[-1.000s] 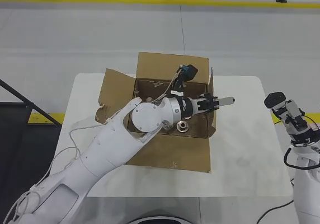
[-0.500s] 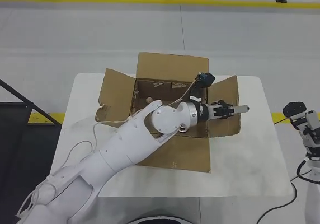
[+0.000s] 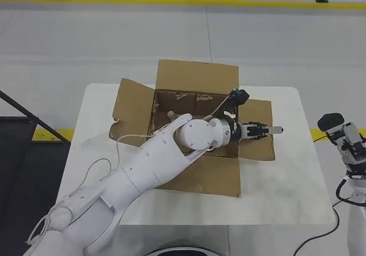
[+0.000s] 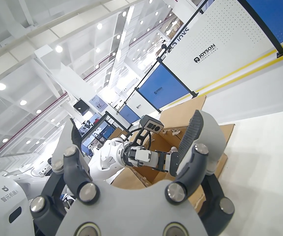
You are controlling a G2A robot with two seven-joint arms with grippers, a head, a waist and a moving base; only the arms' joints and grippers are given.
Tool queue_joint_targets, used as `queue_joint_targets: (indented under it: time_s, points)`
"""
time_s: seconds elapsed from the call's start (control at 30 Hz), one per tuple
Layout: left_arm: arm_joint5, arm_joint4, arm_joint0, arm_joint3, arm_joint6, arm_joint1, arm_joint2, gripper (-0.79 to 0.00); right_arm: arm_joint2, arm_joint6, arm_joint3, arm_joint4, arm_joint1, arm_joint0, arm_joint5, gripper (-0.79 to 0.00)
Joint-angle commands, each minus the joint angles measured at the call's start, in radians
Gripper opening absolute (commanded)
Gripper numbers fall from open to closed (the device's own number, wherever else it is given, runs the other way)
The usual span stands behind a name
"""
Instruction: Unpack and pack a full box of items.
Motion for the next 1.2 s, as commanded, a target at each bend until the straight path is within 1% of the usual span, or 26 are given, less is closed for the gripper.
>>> queue_joint_targets:
  time_s: [0.0, 0.13, 0.27, 0.4, 0.5, 0.67, 0.87, 1.03, 1.17]
  points:
    - [-0.003, 0.002, -0.001, 0.011, -0.002, -0.006, -0.002, 0.0, -0.008, 0.001, 0.003, 0.0, 0.002, 0.005, 0.0, 0.0]
    - [-0.006, 0.006, -0.001, 0.022, -0.009, -0.013, -0.012, 0.0, -0.019, 0.0, 0.006, -0.001, 0.005, 0.013, 0.0, 0.0]
    - [-0.02, 0.014, 0.0, -0.007, -0.016, -0.011, -0.043, 0.0, -0.035, 0.003, 0.008, 0.004, 0.009, 0.026, 0.003, 0.0]
    - [-0.034, 0.044, 0.008, -0.081, -0.028, 0.007, -0.103, 0.0, -0.062, 0.021, 0.016, 0.01, 0.012, 0.047, 0.024, 0.0]
    - [-0.031, 0.083, 0.034, -0.16, -0.035, 0.032, -0.171, 0.0, -0.085, 0.039, 0.022, 0.026, 0.015, 0.07, 0.036, 0.0]
    - [0.008, 0.152, 0.137, -0.354, -0.053, 0.086, -0.326, 0.0, -0.149, 0.109, 0.026, 0.06, 0.02, 0.118, 0.06, 0.0]
    - [0.084, 0.27, 0.31, -0.628, -0.09, 0.145, -0.519, 0.0, -0.235, 0.171, 0.098, 0.028, 0.024, 0.196, 0.127, 0.0]
    - [0.13, 0.341, 0.459, -0.822, -0.111, 0.179, -0.655, 0.0, -0.303, 0.183, 0.18, -0.026, 0.025, 0.256, 0.162, 0.0]
    - [0.144, 0.366, 0.563, -0.929, -0.119, 0.197, -0.748, 0.0, -0.338, 0.168, 0.25, -0.065, 0.025, 0.293, 0.178, 0.0]
